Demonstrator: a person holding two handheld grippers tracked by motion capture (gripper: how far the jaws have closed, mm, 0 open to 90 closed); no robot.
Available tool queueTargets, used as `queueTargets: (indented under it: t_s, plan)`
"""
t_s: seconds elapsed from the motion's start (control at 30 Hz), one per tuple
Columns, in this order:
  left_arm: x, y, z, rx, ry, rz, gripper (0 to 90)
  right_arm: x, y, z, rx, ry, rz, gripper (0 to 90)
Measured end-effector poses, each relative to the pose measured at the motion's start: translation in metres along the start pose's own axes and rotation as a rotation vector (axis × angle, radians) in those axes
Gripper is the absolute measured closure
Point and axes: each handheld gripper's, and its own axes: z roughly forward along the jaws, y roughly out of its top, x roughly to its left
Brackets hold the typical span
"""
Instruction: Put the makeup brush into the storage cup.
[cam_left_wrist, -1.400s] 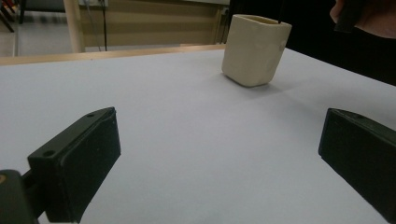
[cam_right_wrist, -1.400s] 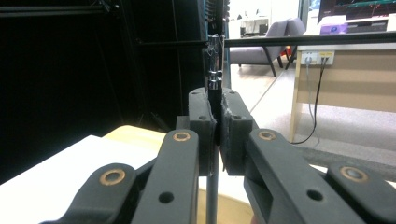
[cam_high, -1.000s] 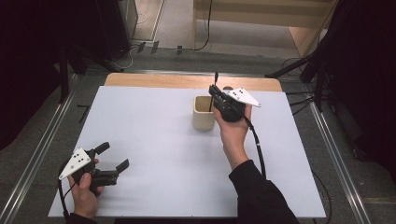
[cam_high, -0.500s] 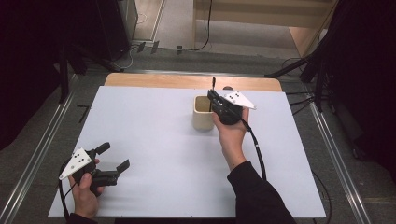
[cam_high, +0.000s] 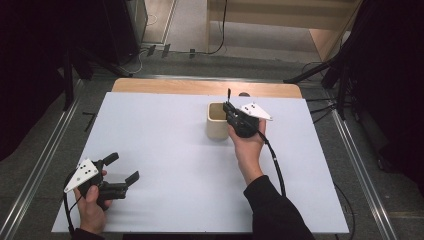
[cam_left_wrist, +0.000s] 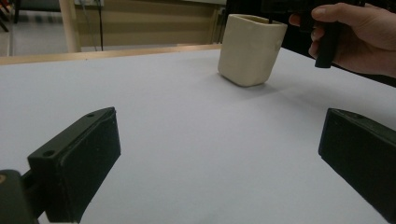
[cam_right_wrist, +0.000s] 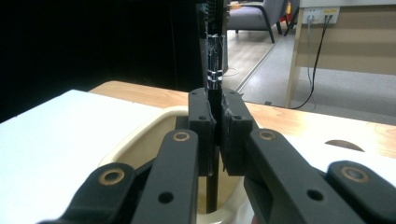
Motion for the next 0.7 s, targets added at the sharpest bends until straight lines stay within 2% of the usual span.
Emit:
queueTargets:
  t_s: [0.07,0.13,0.23,0.3,0.37,0.4,0.5,0.7]
  plan:
    - [0.0,0.0,0.0,0.0,-0.002,0.0,0.0,0.0,-0.001,0.0,-0.002,-0.001,0.005,81.2]
    - [0.0,0.0,0.0,-0.001,-0.003,-0.001,0.0,0.0,-0.001,0.0,-0.001,-0.012,0.01,65.1]
    - [0.0,0.0,0.0,-0.002,-0.003,-0.001,0.0,0.0,0.001,-0.003,0.01,-0.028,0.022,48.5]
    - [0.0,0.0,0.0,-0.002,-0.002,-0.001,0.0,0.0,0.002,-0.006,0.011,-0.033,0.003,41.2]
    - [0.0,0.0,0.0,-0.003,-0.002,-0.002,0.0,-0.001,0.003,-0.01,0.012,-0.026,0.008,33.5]
    - [0.0,0.0,0.0,-0.004,-0.002,-0.002,0.0,-0.001,0.003,-0.012,0.024,-0.024,0.016,31.3]
    - [-0.001,0.0,0.0,0.0,-0.004,0.001,0.0,-0.004,0.004,-0.021,0.014,-0.008,0.036,26.3]
    - [-0.002,0.0,0.001,-0.001,-0.006,0.002,0.0,-0.009,0.0,-0.038,-0.003,0.009,0.044,19.7]
